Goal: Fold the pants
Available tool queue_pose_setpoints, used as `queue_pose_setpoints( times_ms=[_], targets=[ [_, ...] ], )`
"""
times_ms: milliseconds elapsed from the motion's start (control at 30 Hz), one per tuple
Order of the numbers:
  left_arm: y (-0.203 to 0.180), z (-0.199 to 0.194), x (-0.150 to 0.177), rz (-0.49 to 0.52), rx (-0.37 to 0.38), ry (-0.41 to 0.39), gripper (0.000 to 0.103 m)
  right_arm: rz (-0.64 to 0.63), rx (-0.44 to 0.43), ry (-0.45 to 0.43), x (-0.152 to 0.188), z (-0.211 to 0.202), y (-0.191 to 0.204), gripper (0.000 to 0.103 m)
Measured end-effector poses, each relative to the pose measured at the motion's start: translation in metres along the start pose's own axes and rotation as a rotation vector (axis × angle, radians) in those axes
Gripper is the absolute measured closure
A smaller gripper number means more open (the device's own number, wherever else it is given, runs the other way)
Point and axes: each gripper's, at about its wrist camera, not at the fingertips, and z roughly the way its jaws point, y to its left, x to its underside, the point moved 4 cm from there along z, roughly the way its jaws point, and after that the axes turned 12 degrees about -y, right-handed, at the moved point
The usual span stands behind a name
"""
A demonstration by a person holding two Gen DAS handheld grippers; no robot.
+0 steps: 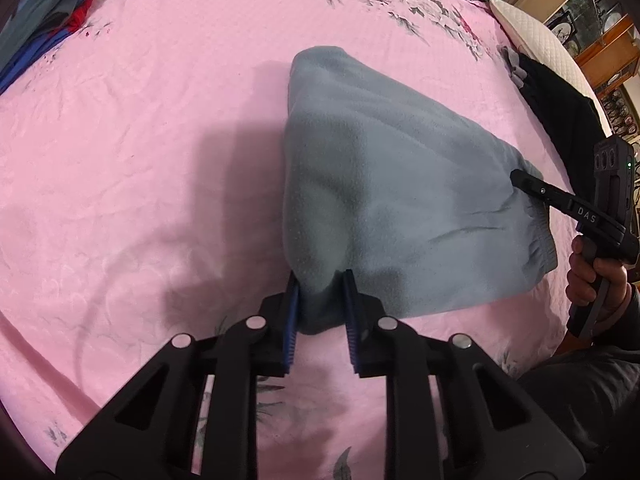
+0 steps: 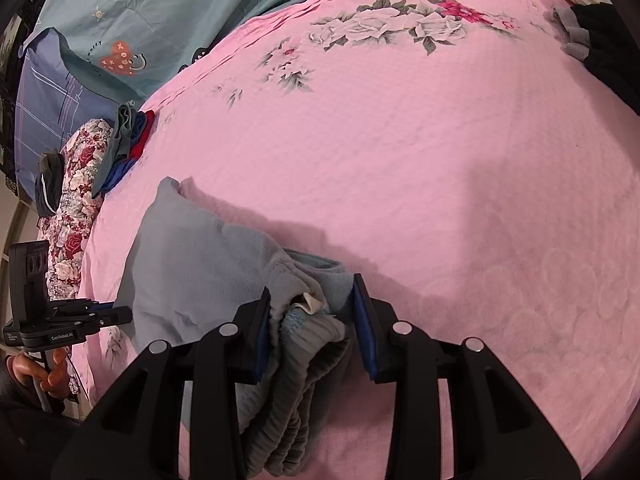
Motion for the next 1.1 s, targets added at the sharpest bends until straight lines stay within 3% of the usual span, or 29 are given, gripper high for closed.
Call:
queue_pose_setpoints(
  times_ms=[133, 200, 300, 500, 567, 800, 1100],
  targets=[
    [-0.001, 0.002, -0.002, -0.019, -0.032, 0.019, 0.082, -0.01, 0.005, -0.002, 0.0, 0.0, 0.001, 0.067],
    [0.0, 0.005, -0.003, -0.041, -0.055, 0.034, 0.073, -0.009, 0.004, -0.001, 0.0, 0.0, 0.001, 0.067],
    [0.004, 0.008, -0.005, -0.071, -0.061, 0.036, 0.071, -0.014, 0.0, 0.003, 0.0, 0.0, 0.001, 0.067],
    [-0.005, 0.004, -0.003, -0.047, -0.069, 0.015, 0.09, -0.029, -0.009, 0.003, 0.0, -0.001, 0.002, 0.067],
    [-0.008, 0.001, -0.003, -0.044, -0.087, -0.001, 0.092, -0.043, -0.011, -0.004, -0.001, -0.003, 0.004, 0.069],
    [-0.015, -0.023, -0.002, -0.043, -0.139, -0.074, 0.095, -0.122, -0.031, -0.074, -0.008, -0.024, 0.02, 0.075],
    [-0.037, -0.054, -0.005, -0.037, -0.171, -0.13, 0.095, -0.33, 0.002, -0.17, -0.013, -0.052, 0.058, 0.077]
  ],
)
